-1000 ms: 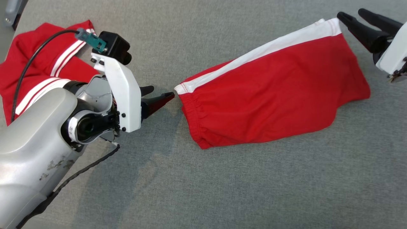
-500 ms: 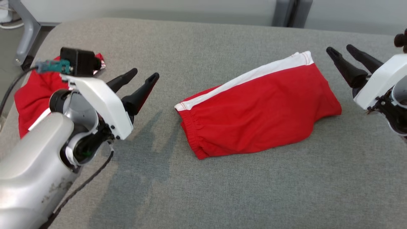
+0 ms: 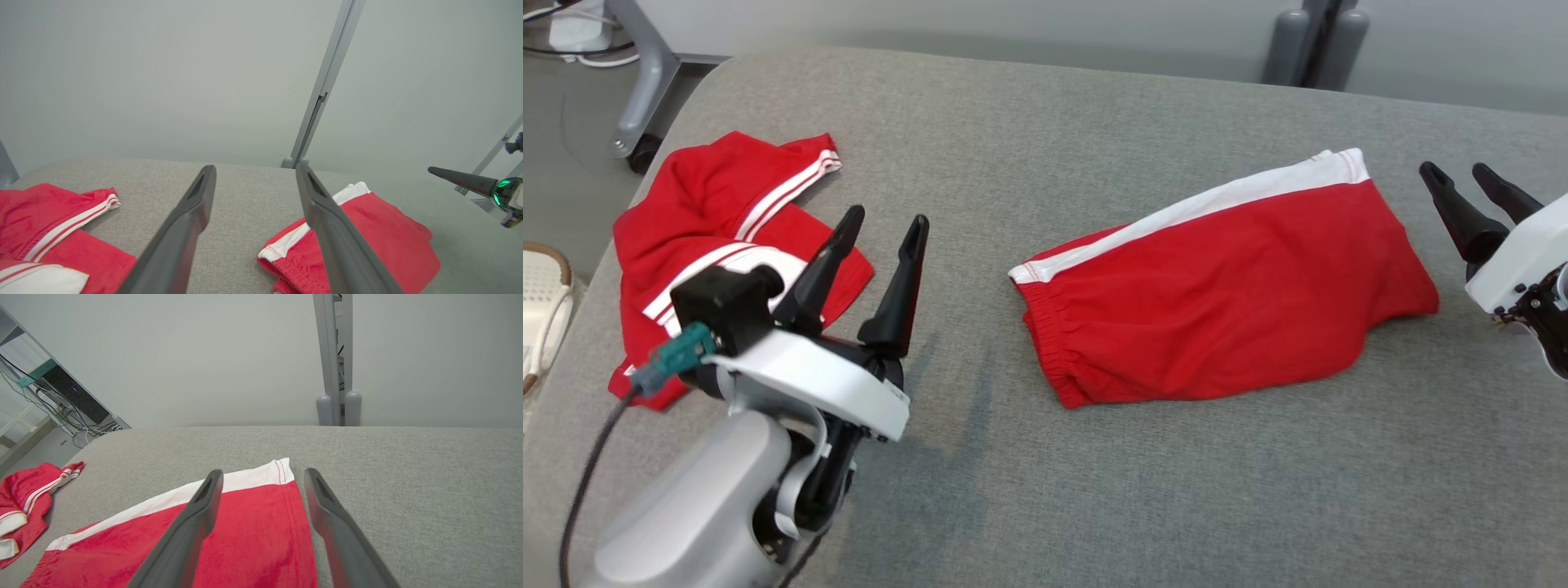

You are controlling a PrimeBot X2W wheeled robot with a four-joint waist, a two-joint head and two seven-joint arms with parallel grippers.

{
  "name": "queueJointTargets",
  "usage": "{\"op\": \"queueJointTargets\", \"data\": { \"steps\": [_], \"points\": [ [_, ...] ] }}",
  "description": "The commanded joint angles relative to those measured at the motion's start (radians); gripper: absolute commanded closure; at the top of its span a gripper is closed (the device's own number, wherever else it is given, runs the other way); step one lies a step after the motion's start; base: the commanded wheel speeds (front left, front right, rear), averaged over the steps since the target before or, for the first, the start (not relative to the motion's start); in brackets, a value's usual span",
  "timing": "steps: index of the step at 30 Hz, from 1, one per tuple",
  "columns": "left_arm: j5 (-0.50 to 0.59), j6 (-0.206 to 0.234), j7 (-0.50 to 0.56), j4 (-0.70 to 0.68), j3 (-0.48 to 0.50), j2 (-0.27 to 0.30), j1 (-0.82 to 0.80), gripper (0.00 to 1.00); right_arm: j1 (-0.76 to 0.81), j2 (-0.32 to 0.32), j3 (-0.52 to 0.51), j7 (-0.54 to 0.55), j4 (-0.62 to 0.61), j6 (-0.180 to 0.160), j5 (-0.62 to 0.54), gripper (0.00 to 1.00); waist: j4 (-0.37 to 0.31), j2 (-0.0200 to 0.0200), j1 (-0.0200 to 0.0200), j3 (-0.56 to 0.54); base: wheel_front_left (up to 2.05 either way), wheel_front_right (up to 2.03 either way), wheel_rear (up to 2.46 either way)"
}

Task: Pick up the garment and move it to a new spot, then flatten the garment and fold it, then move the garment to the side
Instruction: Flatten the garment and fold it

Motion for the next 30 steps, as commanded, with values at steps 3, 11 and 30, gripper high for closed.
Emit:
{"op": "queueJointTargets", "data": {
  "steps": [3,11,30],
  "points": [
    [0.019,0.009,-0.024,-0.028,0.030,-0.033,0.064,0.00,0.018,-0.001,-0.002,0.014,0.033,0.000,0.023,0.00,0.021,0.0000,0.0000,0.012,0.00,0.00,0.00],
    [0.113,-0.053,-0.031,-0.082,0.155,-0.185,0.221,0.00,-0.016,-0.029,-0.028,0.131,0.120,0.000,0.089,0.00,0.070,0.0000,0.0000,0.075,0.00,0.00,0.00],
    [0.501,-0.210,-0.031,-0.068,0.346,-0.415,0.366,0.00,-0.083,-0.070,-0.057,0.550,0.130,0.000,0.195,0.00,0.132,0.0000,0.0000,0.160,0.00,0.00,0.00]
  ]
}}
